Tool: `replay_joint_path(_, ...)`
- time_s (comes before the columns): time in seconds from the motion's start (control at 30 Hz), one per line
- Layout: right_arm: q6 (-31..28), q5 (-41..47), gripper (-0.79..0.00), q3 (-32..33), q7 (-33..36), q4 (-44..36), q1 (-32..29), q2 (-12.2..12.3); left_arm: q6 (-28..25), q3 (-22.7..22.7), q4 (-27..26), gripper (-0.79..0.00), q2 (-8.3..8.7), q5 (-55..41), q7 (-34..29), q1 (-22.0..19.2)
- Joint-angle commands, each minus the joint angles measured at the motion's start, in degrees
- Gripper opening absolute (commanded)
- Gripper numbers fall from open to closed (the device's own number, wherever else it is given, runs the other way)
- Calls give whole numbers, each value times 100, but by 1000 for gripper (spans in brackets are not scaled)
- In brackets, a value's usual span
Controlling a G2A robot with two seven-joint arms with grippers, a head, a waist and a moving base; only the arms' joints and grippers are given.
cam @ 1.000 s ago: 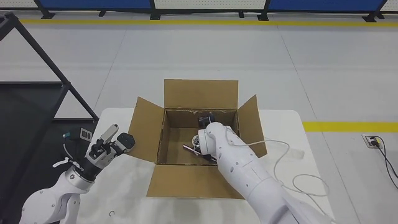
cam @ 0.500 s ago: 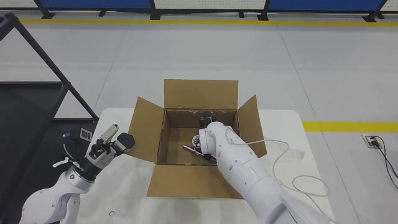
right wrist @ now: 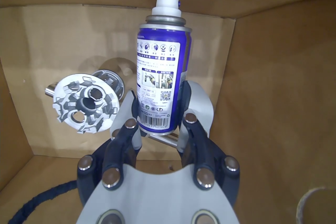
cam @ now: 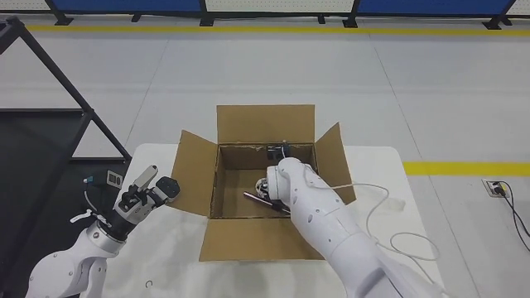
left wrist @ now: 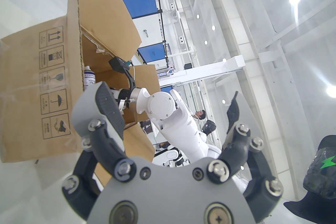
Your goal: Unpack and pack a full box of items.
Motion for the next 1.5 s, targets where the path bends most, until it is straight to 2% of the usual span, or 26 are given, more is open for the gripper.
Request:
replay_joint_path(0.0, 58, -32, -785, 40, -65, -109, -31, 38, 0, 0, 0, 0, 0, 0, 0, 0)
replay_joint_path(0.27, 238, -312, -785, 190, -21, -809, -295, 249, 0, 0, 0, 0, 0, 0, 0, 0)
replay_joint_path(0.5, 309, -861, -785, 418, 318, -1920, -740, 573, 0, 0, 0, 0, 0, 0, 0, 0)
replay_joint_path(0.73, 248, -1746, -785, 947, 929, -3736, -1603, 1044, 0, 0, 0, 0, 0, 0, 0, 0)
replay_joint_path(0.93, -254, -2333, -785, 1662, 1466, -5729, -2721, 1417, 0, 0, 0, 0, 0, 0, 0, 0)
replay_joint_path(1.03, -540, -2366, -785, 1917, 1613, -6366, -3133, 1510, 0, 0, 0, 0, 0, 0, 0, 0)
replay_joint_path(1.47, -576, -2318, -785, 2004, 1678, -6501, -3224, 1528, 0, 0, 0, 0, 0, 0, 0, 0)
